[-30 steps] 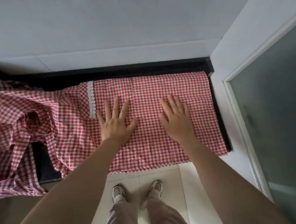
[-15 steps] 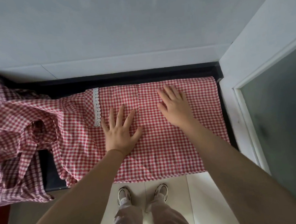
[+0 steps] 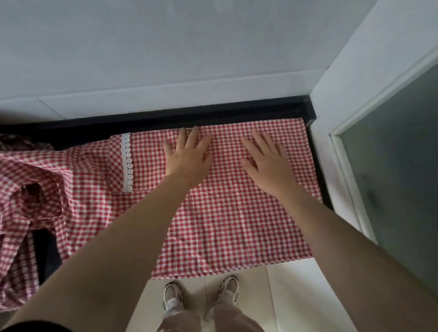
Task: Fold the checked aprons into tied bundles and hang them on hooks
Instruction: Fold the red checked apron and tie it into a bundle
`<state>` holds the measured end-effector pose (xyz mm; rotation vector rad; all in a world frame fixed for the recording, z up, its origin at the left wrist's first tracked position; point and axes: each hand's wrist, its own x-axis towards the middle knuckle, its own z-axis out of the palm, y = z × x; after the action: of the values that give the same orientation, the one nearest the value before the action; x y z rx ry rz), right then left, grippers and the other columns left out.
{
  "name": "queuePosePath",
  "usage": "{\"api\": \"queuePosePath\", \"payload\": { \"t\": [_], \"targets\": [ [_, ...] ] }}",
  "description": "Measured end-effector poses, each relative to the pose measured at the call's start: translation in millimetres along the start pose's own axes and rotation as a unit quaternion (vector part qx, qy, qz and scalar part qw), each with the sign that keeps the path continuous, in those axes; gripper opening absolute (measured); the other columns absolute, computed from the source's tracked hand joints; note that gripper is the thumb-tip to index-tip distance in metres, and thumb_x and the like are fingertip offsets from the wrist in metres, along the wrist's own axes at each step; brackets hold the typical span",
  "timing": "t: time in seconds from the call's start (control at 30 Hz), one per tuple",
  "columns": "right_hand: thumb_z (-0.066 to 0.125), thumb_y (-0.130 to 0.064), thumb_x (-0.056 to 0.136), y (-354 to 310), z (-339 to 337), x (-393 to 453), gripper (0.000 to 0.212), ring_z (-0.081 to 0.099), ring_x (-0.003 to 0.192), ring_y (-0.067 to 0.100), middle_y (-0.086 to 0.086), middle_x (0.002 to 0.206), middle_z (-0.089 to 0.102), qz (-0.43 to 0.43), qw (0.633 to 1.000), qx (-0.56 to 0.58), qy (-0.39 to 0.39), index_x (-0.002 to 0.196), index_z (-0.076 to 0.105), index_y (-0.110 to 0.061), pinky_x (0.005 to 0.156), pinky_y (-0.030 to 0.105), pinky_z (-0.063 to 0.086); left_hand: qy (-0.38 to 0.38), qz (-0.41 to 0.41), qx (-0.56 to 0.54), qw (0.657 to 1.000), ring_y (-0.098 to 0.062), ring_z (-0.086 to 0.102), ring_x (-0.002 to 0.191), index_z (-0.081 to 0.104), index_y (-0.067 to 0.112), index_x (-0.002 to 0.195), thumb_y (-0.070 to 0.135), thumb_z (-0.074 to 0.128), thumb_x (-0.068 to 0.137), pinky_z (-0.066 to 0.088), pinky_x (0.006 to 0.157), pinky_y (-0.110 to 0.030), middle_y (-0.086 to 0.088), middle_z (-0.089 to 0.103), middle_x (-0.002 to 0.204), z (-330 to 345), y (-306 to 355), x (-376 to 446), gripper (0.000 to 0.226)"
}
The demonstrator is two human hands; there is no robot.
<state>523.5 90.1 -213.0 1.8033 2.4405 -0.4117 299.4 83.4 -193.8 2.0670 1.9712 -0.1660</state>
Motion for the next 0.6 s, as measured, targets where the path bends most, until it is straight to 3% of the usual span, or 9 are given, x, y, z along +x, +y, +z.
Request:
{"api": "queuePosePath", "payload": {
  "t": [0.1,0.17,0.23,0.3,0.4,0.5,0.6],
  "targets": [
    [0.009,-0.052,0.106,28.2,7.1,-11.6,0.061,-0.011,0.153,0.020,-0.001,0.167,-0.010,0.063,0.998,-0.019,0.024,0.160,-0.004,-0.027,0.124,0.045,-0.004,-0.052,-0.006,0.048,0.997,-0.027,-0.018,0.151,-0.013,0.042,0.155,0.072,0.006,0.094,0.000,0.116,-0.070,0.003,-0.019,0.165,10.5,-16.6,-2.6,0.071],
    [0.015,-0.039,0.108,28.9,4.1,-11.8,0.059,-0.005,0.154,0.024,0.006,0.168,-0.003,0.148,0.988,-0.004,0.047,0.160,0.001,-0.016,0.125,0.048,0.003,-0.059,-0.017,0.038,0.997,-0.029,-0.019,0.151,-0.012,0.041,0.155,0.073,0.010,0.093,0.001,0.115,-0.071,0.001,-0.019,0.165,5.4,-14.2,-0.6,0.073],
    [0.024,-0.029,0.108,8.9,1.8,-12.0,0.058,0.000,0.154,0.027,0.010,0.168,0.005,0.209,0.974,0.026,0.088,0.160,0.008,-0.011,0.125,0.048,0.005,-0.015,-0.040,0.012,0.999,-0.032,-0.017,0.151,-0.003,0.039,0.156,0.068,0.017,0.097,-0.001,0.115,-0.070,-0.002,-0.014,0.166,0.8,-5.6,-3.8,0.069],
    [0.024,-0.033,0.107,-20.8,4.8,-19.4,0.057,0.001,0.154,0.026,0.008,0.167,0.007,0.171,0.979,0.055,0.101,0.160,0.012,-0.015,0.125,0.047,0.001,0.050,-0.049,-0.020,0.997,-0.032,-0.011,0.152,0.011,0.036,0.156,0.061,0.024,0.100,-0.002,0.117,-0.066,-0.004,-0.004,0.167,5.0,2.5,-19.2,0.062],
    [0.019,-0.047,0.105,-55.4,22.7,-40.8,0.059,0.001,0.155,0.026,0.005,0.168,0.007,0.067,0.995,0.042,0.068,0.160,0.014,-0.025,0.124,0.052,0.001,0.090,-0.065,-0.038,0.993,-0.030,0.007,0.153,0.029,0.031,0.151,0.054,0.031,0.100,0.005,0.120,-0.062,-0.007,0.016,0.164,26.3,2.9,-58.1,0.056],
    [0.015,-0.059,0.102,-49.6,33.9,-52.6,0.063,-0.002,0.154,0.029,0.004,0.167,0.002,0.068,0.997,0.005,0.040,0.160,0.010,-0.033,0.122,0.056,-0.001,0.102,-0.067,-0.046,0.991,-0.032,0.026,0.146,0.040,0.026,0.146,0.053,0.033,0.097,0.018,0.118,-0.060,-0.012,0.035,0.156,45.7,-2.2,-83.8,0.057],
    [0.010,-0.062,0.101,-28.7,23.9,-54.8,0.066,-0.009,0.154,0.030,0.004,0.167,-0.006,0.102,0.995,-0.015,0.016,0.160,0.000,-0.033,0.120,0.054,-0.007,0.078,-0.042,-0.040,0.995,-0.031,0.023,0.148,0.035,0.027,0.149,0.051,0.038,0.097,0.015,0.120,-0.058,-0.010,0.031,0.158,45.3,-1.5,-90.8,0.056]
  ]
}}
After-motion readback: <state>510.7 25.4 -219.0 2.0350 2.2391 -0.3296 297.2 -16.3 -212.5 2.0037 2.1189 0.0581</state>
